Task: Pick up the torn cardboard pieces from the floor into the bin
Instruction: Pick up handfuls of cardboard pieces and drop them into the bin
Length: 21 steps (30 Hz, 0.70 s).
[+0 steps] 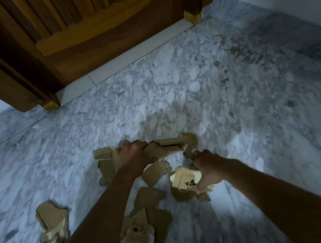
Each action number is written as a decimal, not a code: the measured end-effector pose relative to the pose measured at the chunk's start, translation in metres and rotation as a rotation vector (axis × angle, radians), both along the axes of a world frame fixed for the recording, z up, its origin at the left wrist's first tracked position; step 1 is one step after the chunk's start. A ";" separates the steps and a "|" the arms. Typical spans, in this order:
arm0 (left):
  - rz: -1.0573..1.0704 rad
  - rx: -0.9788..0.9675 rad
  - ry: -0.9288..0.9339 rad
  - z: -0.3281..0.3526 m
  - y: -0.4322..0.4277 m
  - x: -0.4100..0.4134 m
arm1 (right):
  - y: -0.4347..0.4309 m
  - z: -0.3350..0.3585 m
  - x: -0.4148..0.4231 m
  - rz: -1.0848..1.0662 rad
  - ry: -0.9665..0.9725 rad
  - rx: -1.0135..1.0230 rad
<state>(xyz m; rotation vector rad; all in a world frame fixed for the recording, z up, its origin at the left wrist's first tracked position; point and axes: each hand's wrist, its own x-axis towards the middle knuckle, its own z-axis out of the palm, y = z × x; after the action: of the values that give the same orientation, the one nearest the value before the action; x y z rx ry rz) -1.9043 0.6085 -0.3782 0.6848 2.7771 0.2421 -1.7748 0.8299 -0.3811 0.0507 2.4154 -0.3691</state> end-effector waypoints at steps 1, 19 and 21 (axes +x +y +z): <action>-0.012 0.005 0.027 0.001 -0.004 0.000 | -0.011 -0.007 0.004 0.070 0.033 0.037; 0.432 0.810 -0.494 0.042 -0.033 0.009 | 0.014 0.024 -0.040 -0.139 0.014 -0.079; 0.479 0.797 -0.442 0.044 -0.033 0.014 | 0.021 0.026 -0.051 -0.225 0.121 -0.024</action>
<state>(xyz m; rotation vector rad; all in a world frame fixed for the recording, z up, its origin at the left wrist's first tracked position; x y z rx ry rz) -1.8901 0.5759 -0.3340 0.0560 2.3014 1.4428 -1.8259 0.8509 -0.3549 0.2989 2.5315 -0.5170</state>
